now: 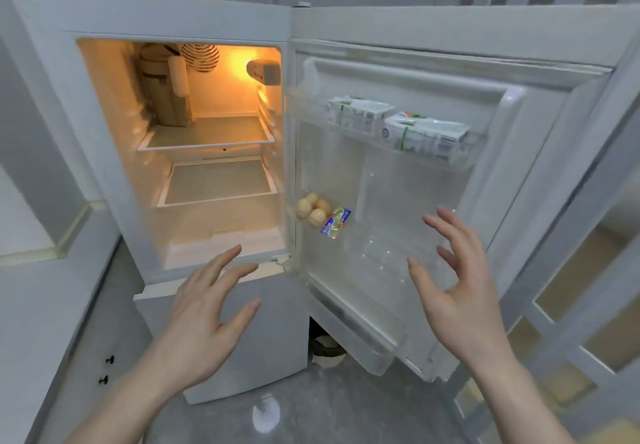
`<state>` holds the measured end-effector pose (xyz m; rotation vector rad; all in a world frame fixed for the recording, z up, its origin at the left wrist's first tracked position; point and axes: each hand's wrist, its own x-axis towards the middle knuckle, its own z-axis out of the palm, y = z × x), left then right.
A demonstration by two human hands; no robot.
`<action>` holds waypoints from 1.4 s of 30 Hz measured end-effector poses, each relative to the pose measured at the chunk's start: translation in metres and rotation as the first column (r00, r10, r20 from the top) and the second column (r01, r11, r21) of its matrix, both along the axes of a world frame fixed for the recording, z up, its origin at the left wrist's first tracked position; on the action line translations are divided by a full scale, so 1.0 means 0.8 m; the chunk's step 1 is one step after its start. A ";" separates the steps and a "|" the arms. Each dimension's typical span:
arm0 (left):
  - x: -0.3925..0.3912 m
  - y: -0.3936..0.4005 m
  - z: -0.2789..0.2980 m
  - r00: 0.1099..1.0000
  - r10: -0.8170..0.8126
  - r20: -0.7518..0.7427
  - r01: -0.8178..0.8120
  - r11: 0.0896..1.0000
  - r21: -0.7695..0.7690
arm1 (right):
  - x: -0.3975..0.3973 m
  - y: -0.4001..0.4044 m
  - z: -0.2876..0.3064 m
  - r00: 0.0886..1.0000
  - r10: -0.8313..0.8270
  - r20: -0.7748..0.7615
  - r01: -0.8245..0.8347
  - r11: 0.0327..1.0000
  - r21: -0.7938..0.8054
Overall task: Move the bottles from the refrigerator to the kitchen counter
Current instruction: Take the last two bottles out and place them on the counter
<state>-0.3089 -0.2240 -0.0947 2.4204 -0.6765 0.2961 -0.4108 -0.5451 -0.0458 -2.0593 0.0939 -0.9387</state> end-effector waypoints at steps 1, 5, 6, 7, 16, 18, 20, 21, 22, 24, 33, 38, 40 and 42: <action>0.001 -0.014 0.006 1.000 0.002 0.017 -0.002 1.000 -0.002 | 0.002 -0.013 0.006 0.999 0.006 0.035 -0.005 1.000 -0.018; 0.000 -0.083 0.038 0.994 0.017 0.112 -0.017 1.000 -0.001 | 0.006 -0.078 0.034 0.981 0.019 0.191 -0.002 0.996 -0.090; -0.002 -0.098 0.046 0.992 0.018 0.127 -0.017 1.000 -0.006 | 0.006 -0.091 0.040 0.971 0.016 0.238 0.011 0.994 -0.111; -0.005 -0.111 0.054 0.990 0.025 0.139 -0.024 1.000 -0.013 | 0.006 -0.103 0.044 0.958 0.016 0.286 0.023 0.991 -0.130; -0.050 -0.185 0.090 0.976 0.099 0.196 -0.094 0.995 -0.037 | 0.020 -0.188 0.064 0.896 -0.142 0.421 0.202 0.974 -0.101; -0.064 -0.191 0.092 0.973 0.113 0.202 -0.110 0.994 -0.027 | 0.028 -0.200 0.056 0.922 -0.109 0.371 0.148 0.986 -0.078; -0.079 -0.191 0.095 0.970 0.125 0.210 -0.125 0.992 -0.015 | 0.033 -0.207 0.051 0.930 -0.098 0.354 0.128 0.990 -0.062; -0.083 -0.189 0.096 0.969 0.132 0.207 -0.131 0.991 -0.016 | 0.034 -0.209 0.049 0.932 -0.096 0.350 0.126 0.990 -0.062; -0.090 -0.188 0.098 0.967 0.144 0.208 -0.144 0.989 -0.015 | 0.033 -0.210 0.049 0.932 -0.085 0.352 0.113 0.992 -0.060; -0.100 -0.186 0.099 0.965 0.166 0.202 -0.168 0.986 -0.008 | 0.030 -0.207 0.050 0.932 -0.060 0.357 0.091 0.993 -0.070; -0.151 -0.178 0.090 0.965 0.237 0.114 -0.233 0.971 -0.054 | -0.008 -0.137 0.033 0.896 0.170 0.410 -0.121 0.982 -0.143; -0.175 -0.163 0.089 0.960 0.262 0.098 -0.254 0.963 -0.088 | -0.027 -0.083 0.027 0.815 0.347 0.464 -0.292 0.938 -0.189; -0.184 -0.152 0.090 0.952 0.289 0.105 -0.278 0.955 -0.103 | -0.028 -0.061 0.026 0.772 0.410 0.485 -0.362 0.912 -0.195; -0.192 -0.141 0.089 0.944 0.310 0.112 -0.297 0.948 -0.116 | -0.026 -0.040 0.025 0.736 0.468 0.488 -0.443 0.879 -0.175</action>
